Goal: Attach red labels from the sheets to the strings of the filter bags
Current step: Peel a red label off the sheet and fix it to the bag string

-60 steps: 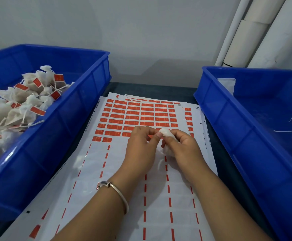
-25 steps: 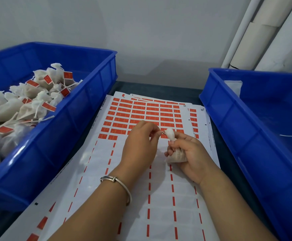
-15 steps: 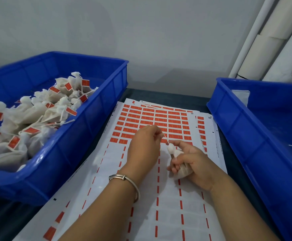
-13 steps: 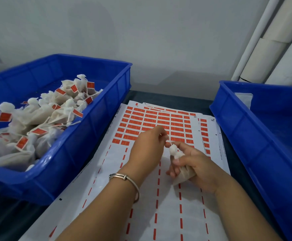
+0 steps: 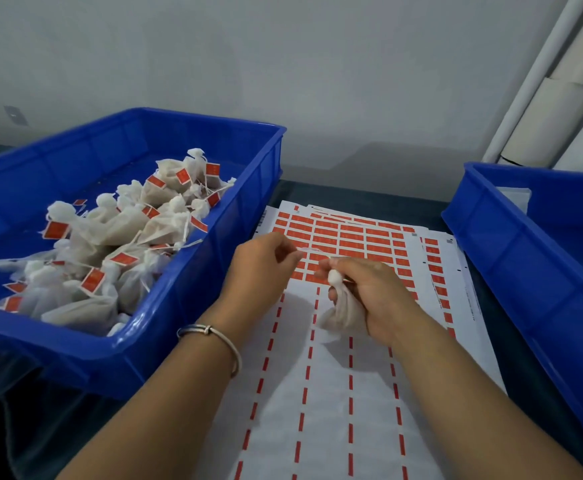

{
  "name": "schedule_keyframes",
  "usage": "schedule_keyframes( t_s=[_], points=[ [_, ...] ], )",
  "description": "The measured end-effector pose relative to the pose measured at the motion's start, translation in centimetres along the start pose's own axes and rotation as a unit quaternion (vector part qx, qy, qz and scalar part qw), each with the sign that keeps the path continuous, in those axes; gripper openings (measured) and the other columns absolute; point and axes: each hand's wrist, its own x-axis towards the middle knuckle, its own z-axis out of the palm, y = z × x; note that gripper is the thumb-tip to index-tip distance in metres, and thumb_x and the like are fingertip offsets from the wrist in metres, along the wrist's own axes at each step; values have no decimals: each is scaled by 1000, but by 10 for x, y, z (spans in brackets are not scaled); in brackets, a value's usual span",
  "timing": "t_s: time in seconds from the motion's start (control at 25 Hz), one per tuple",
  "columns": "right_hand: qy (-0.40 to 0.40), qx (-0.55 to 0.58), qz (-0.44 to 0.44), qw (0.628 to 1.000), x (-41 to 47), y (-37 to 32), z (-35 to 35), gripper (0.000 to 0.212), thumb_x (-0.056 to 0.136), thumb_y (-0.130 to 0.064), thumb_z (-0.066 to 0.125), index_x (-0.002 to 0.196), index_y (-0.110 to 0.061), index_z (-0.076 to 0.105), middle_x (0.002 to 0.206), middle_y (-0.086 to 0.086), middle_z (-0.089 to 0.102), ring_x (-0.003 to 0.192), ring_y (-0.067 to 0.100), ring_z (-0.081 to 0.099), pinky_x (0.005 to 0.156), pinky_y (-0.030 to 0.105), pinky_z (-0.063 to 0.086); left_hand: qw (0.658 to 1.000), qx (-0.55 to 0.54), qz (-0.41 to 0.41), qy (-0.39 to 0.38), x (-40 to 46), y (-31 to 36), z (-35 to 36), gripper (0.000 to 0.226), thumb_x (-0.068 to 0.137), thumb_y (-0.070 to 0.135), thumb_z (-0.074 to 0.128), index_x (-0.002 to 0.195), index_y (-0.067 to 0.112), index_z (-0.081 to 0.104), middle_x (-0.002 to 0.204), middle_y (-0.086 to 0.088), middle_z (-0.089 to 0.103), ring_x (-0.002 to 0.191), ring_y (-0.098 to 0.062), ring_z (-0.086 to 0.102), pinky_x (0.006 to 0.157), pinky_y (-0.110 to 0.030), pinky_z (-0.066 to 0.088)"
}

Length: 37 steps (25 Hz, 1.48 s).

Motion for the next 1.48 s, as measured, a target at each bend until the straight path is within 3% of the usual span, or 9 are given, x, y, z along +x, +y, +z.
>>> schedule_keyframes(
  t_s=[0.08,0.16,0.32,0.56,0.76,1.12,1.24,1.4,1.48],
  points=[
    [13,22,7,1000,5,9,8,19,88,-33,65,73,-33,76,83,-3,74,62,15,66,54,25,50,996,66,-47,-44,4,-12,-1,32,86,33,64,117,27,59,120,4,61,91,-8,60,69,-15,46],
    [23,38,13,999,8,18,12,11,86,-34,67,79,-31,75,90,-4,75,66,17,66,55,24,50,981,147,-39,-124,2,-24,0,54,85,42,63,134,27,46,138,3,47,109,-12,55,74,-16,41],
    [15,71,19,997,15,29,9,13,85,-34,66,89,-27,76,100,-2,74,71,18,64,54,22,48,966,169,24,-195,-7,-44,2,65,85,51,55,142,30,33,151,12,28,135,-12,33,91,-18,28],
    [4,61,14,998,17,35,8,17,88,-31,62,81,-33,78,99,-3,74,61,14,60,52,21,46,970,146,29,-193,-8,-49,5,58,86,49,56,138,30,40,146,11,38,125,-12,46,65,-6,27],
    [6,79,15,997,16,36,8,17,89,-28,62,82,-27,78,104,-2,73,69,16,60,54,21,46,968,181,5,-175,-9,-47,7,61,87,50,54,141,30,37,149,8,35,128,-18,45,95,-23,39],
    [20,62,13,998,13,36,12,16,88,-31,63,90,-23,76,103,0,73,73,20,60,57,23,47,945,281,-11,-167,-8,-34,7,50,88,53,51,133,31,50,133,5,54,112,-19,55,82,-22,42],
    [36,53,9,998,12,36,14,15,88,-33,62,88,-26,76,105,-1,72,79,22,61,62,25,48,956,270,15,-118,-12,-36,5,37,89,51,52,119,33,61,116,7,64,100,-14,59,73,-21,37],
    [50,36,-6,998,8,34,17,21,90,-33,61,78,-35,77,105,0,70,76,19,60,61,24,48,943,304,-1,-133,-14,-32,8,44,90,53,46,128,32,55,126,7,59,106,-16,59,84,-21,47],
    [42,38,-12,998,6,33,16,22,90,-33,60,77,-39,77,107,0,69,77,18,60,60,24,47,937,324,-7,-130,-14,-29,11,46,91,54,41,130,31,52,125,6,59,101,-17,61,82,-22,49]
  ],
)
